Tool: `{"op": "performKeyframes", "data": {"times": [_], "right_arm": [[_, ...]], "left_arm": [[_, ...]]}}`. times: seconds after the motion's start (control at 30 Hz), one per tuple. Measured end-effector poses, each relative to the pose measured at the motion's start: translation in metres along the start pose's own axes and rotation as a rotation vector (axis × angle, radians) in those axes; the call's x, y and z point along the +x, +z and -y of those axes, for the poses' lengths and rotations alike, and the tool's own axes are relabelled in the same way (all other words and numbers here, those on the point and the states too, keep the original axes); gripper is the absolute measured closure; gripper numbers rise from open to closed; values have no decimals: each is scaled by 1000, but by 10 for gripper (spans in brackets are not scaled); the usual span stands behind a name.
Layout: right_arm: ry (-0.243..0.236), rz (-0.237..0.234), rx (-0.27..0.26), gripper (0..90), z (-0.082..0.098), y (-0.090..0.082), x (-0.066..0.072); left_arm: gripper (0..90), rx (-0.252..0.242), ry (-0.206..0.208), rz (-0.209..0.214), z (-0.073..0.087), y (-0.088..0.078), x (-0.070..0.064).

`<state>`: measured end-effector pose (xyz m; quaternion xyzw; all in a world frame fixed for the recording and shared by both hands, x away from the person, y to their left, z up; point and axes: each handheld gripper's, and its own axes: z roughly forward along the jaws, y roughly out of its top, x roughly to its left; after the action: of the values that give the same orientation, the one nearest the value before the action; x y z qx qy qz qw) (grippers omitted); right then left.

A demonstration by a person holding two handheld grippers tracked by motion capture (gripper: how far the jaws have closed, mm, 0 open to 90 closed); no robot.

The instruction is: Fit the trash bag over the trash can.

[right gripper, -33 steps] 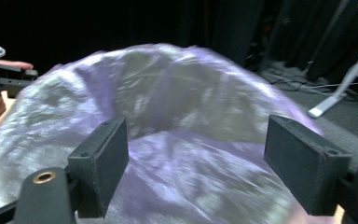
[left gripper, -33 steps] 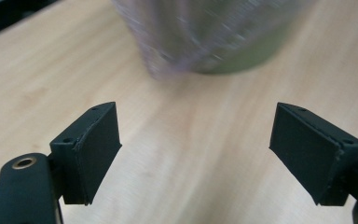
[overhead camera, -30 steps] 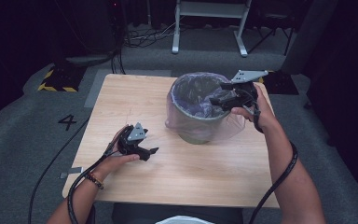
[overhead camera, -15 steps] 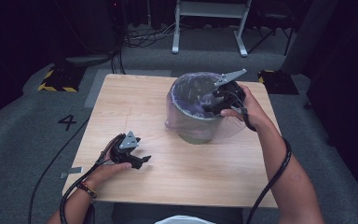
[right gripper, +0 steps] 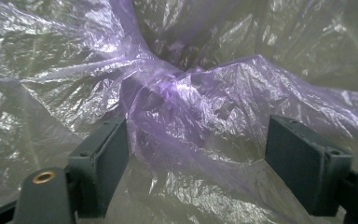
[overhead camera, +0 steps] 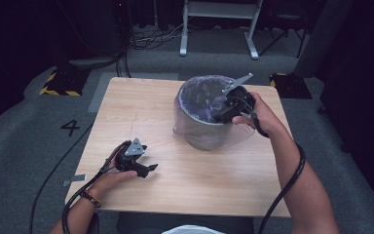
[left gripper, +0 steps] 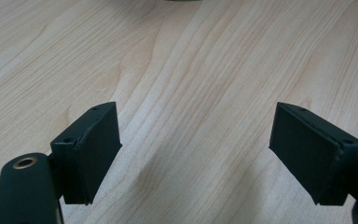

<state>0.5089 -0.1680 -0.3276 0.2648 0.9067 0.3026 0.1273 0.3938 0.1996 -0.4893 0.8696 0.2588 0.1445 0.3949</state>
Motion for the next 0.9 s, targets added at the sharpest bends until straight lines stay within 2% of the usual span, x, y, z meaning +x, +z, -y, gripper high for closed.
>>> {"op": "performKeyframes", "data": {"times": [0.2,0.27,0.53,0.63,0.77,0.9], "right_arm": [[-10,0,38,213,0,1,1],[-3,-1,53,220,0,1,1],[14,-4,94,224,-2,3,0],[20,-5,94,216,-3,3,1],[30,-11,76,216,-3,2,0],[41,-9,55,218,-3,1,0]], "left_arm": [[159,13,-4,4,3,3,1],[159,25,-16,9,5,5,1],[160,56,-6,14,8,11,-2],[157,62,-4,19,7,12,-2],[156,74,-34,46,7,14,2],[149,75,-35,44,7,14,2]]}}
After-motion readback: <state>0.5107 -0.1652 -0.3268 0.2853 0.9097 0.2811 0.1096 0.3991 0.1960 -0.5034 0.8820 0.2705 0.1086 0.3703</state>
